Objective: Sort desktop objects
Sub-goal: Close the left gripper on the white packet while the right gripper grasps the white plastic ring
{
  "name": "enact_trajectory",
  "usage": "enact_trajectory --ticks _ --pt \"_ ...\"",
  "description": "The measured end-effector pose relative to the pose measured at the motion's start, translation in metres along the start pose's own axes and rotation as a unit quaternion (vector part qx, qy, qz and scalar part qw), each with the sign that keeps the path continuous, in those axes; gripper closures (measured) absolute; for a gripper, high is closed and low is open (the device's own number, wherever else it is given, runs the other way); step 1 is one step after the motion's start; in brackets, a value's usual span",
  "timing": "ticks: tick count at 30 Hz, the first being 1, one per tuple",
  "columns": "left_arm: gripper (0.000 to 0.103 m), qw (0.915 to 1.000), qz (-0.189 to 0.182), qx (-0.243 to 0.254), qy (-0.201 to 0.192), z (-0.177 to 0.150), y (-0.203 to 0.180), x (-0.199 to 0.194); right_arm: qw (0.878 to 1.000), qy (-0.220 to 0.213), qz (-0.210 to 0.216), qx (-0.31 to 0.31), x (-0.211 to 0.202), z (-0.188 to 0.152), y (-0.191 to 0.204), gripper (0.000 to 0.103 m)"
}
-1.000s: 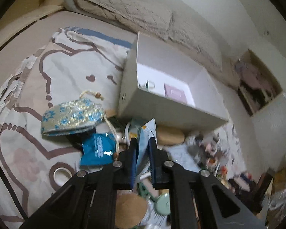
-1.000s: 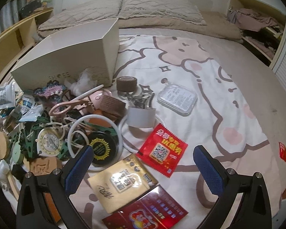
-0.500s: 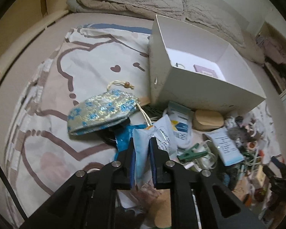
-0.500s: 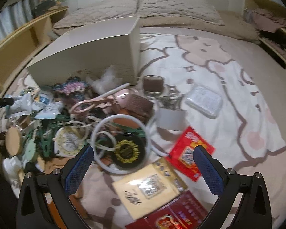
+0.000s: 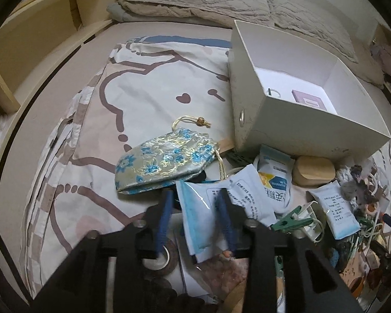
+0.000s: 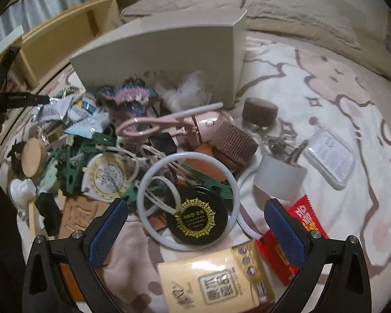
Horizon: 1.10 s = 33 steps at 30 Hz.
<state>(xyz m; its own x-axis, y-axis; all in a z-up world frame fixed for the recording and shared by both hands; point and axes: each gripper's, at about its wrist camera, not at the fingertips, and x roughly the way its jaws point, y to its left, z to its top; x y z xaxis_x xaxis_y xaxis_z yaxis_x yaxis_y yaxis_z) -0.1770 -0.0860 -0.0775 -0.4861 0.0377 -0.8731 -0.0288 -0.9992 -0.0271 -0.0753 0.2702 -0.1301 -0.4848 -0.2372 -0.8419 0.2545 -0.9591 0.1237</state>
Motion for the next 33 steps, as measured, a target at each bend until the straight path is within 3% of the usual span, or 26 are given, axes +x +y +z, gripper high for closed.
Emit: enact_trajectory --ticks 5,13,14,16,20,23,30,33 --pt "0.043 0.9998 -0.015 -0.014 -0.008 -0.001 0.004 -0.009 0.999 0.043 0.033 0.0 0.015 0.003 -0.004 0.0" --pt "0.041 0.9999 -0.009 -0.003 -0.005 -0.002 -0.001 -0.008 0.998 0.053 0.04 -0.006 0.025 0.013 -0.003 0.001" --pt "0.041 0.9999 -0.009 -0.005 -0.005 -0.001 0.0 -0.008 0.998 0.051 0.04 -0.006 0.024 0.013 -0.003 0.004" --pt "0.041 0.9998 -0.009 -0.013 -0.008 -0.001 0.002 -0.009 0.998 0.045 0.044 -0.005 0.022 0.013 -0.001 0.018" --pt "0.041 0.999 -0.006 -0.036 -0.028 0.001 0.004 -0.016 0.998 0.032 0.053 -0.005 0.012 0.01 0.006 0.018" --pt "0.03 0.9979 -0.009 -0.044 -0.046 0.002 0.001 -0.022 0.999 0.018 0.044 -0.006 0.001 0.005 0.009 0.018" --pt "0.016 0.9972 0.008 -0.046 -0.059 -0.001 -0.022 -0.018 0.998 -0.025 0.036 0.037 -0.025 0.003 0.016 0.018" --pt "0.013 0.9974 0.024 -0.024 -0.064 -0.003 -0.041 -0.014 0.997 -0.033 0.037 0.051 -0.03 0.002 0.017 0.018"
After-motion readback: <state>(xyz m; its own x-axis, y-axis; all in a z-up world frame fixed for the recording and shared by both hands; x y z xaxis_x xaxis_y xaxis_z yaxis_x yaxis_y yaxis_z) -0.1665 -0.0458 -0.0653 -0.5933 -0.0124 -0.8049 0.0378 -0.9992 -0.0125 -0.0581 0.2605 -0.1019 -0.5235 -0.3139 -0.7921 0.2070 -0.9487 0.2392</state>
